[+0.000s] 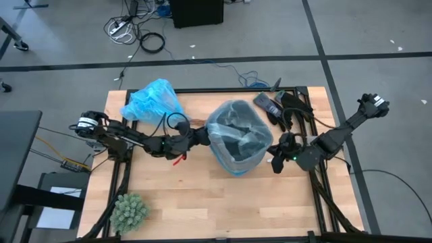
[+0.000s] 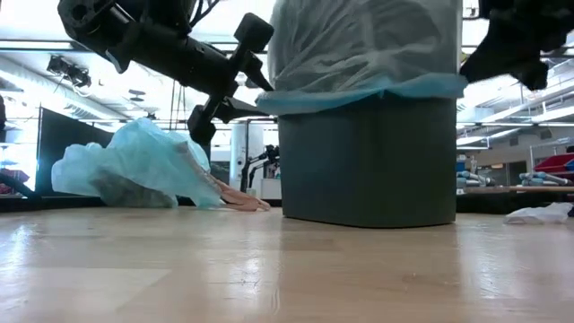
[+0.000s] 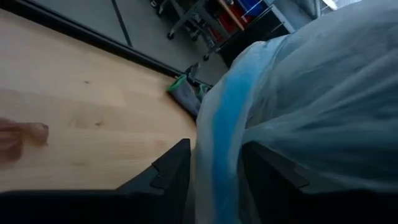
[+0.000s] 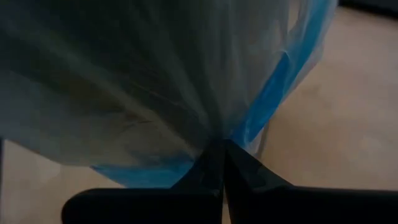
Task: Place trash/remove bag and relplace
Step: Insert a new trash bag into the bin
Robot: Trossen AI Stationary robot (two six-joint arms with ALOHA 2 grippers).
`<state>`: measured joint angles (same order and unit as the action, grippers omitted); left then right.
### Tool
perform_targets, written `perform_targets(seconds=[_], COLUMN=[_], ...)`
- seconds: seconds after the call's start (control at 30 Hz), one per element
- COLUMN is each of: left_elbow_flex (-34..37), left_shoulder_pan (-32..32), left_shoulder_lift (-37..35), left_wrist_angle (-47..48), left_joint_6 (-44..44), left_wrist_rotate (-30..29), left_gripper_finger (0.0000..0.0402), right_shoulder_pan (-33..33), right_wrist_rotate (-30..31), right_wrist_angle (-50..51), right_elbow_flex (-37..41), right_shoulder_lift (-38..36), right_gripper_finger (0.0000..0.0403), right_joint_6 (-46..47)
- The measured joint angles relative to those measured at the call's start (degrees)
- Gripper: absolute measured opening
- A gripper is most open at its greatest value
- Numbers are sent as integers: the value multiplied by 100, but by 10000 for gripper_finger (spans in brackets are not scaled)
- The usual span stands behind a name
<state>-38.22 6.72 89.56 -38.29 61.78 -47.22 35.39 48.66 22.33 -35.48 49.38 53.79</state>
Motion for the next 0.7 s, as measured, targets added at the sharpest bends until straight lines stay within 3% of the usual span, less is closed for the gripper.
perform_targets(seconds=[0.27,0.5,0.7], left_elbow_flex=[0,-2,-2], left_shoulder_pan=[0,0,-2], left_shoulder_lift=[0,0,0], left_wrist_angle=[467,825,935], left_joint_6=[-7,-24,-80], left_wrist_rotate=[177,190,266], left_gripper_finger=[156,156,156], right_shoulder_pan=[-234,-424,-272], right_wrist_rotate=[-113,-611,-900], right_wrist_angle=[-1833,-2301,-2135], right_elbow_flex=[1053,1143,897], right_shoulder_lift=[290,932,879], right_gripper_finger=[0,0,0], right_joint_6=[-58,-223,-381])
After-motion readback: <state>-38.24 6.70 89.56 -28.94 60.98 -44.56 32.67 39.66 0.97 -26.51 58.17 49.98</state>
